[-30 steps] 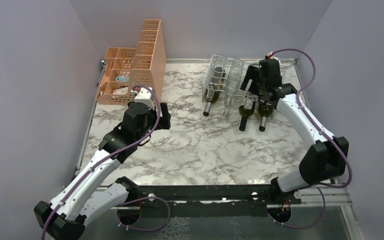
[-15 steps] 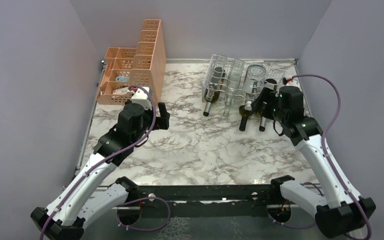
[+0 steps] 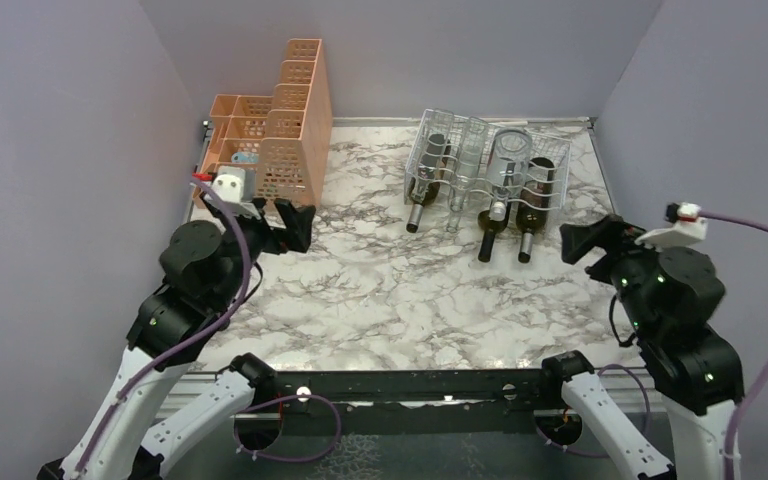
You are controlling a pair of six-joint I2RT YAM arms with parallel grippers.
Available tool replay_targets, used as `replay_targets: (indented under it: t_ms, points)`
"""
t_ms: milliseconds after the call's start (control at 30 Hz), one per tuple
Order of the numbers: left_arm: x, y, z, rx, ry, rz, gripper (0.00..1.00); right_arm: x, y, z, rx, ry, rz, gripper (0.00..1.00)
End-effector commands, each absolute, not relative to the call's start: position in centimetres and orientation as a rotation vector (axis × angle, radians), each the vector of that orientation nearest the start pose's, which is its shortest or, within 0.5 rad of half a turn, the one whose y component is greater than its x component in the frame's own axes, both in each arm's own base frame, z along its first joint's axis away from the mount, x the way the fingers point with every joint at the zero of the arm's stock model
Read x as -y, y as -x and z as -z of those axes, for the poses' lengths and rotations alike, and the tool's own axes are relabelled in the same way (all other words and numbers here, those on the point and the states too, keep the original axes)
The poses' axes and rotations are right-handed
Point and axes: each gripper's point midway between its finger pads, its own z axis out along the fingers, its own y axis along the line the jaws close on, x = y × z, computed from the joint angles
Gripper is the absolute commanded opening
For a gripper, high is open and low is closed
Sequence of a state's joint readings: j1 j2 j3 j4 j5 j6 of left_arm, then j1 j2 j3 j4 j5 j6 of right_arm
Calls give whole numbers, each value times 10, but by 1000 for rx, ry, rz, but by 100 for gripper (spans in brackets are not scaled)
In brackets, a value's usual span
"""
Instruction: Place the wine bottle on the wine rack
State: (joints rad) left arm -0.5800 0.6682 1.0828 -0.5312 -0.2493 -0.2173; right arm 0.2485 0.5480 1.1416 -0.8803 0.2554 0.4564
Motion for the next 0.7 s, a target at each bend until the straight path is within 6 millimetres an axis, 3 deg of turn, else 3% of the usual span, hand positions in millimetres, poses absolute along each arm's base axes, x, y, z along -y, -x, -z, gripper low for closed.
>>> replay_targets:
  t_ms: [0, 167, 333, 667]
  points:
    - [94, -207, -412, -1559, -144, 396, 99, 1, -164, -373, -1704, -369, -189, 91]
    - [80, -190, -444, -1470, -134, 398, 99, 7, -147, -403, -1627, -342, -190, 92]
    - [69, -178, -459, -1424, -120, 389, 99, 10, -134, -420, -1577, -322, -191, 93]
    - [67, -176, -456, -1430, -114, 388, 99, 15, -133, -414, -1595, -328, -158, 94]
